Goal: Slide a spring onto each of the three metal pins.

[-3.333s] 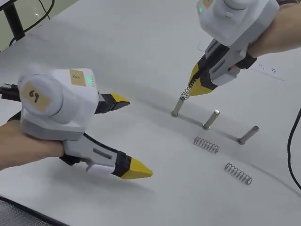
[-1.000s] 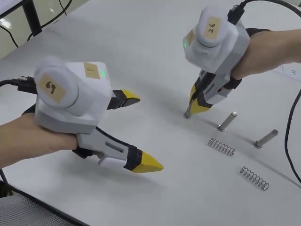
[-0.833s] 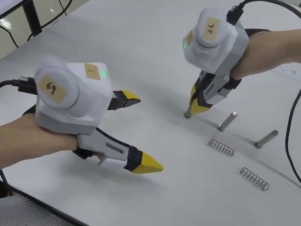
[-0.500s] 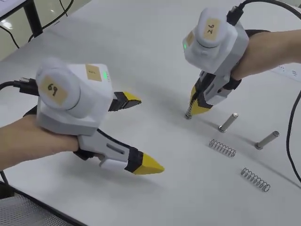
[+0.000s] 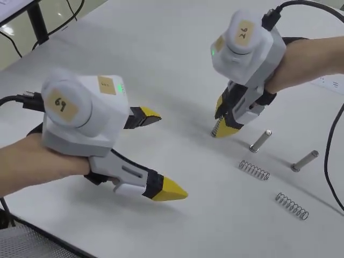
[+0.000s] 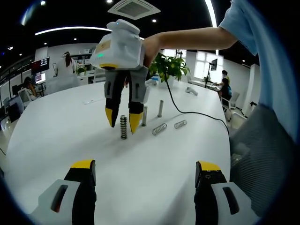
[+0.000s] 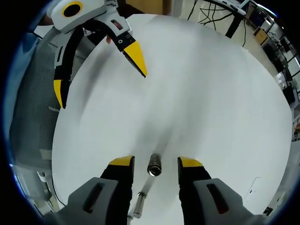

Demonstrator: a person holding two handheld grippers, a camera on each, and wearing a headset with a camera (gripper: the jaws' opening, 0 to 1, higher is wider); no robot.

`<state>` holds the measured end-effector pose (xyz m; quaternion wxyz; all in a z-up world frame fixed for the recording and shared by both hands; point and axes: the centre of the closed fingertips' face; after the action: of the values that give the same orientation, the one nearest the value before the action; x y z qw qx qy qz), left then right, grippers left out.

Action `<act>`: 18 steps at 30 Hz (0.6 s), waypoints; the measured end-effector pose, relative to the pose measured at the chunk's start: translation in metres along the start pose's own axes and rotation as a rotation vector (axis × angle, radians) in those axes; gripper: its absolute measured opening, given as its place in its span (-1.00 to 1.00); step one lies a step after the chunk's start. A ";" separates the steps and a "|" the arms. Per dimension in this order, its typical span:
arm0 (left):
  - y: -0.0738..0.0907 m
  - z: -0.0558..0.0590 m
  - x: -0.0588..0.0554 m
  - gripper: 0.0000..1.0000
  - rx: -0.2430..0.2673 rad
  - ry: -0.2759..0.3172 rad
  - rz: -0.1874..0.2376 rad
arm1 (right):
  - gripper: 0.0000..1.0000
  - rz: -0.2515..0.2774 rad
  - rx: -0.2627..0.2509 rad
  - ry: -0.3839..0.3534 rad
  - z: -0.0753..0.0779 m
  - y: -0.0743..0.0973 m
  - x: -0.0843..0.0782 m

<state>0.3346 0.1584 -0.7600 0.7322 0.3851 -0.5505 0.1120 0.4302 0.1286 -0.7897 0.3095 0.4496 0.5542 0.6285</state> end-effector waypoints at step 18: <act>0.002 -0.004 0.007 0.70 0.013 0.035 0.038 | 0.74 0.171 -0.080 -0.116 -0.005 0.003 0.004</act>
<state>0.3386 0.1605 -0.7530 0.7370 0.3771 -0.5441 0.1363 0.4244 0.1292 -0.7861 0.3039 0.5184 0.4693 0.6471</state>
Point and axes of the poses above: the centre of the closed fingertips' face, and the gripper's own axes: y roughly backward along the fingers, z roughly to its right, x roughly out of its top, and after that the axes turned 1 degree about y, right-handed
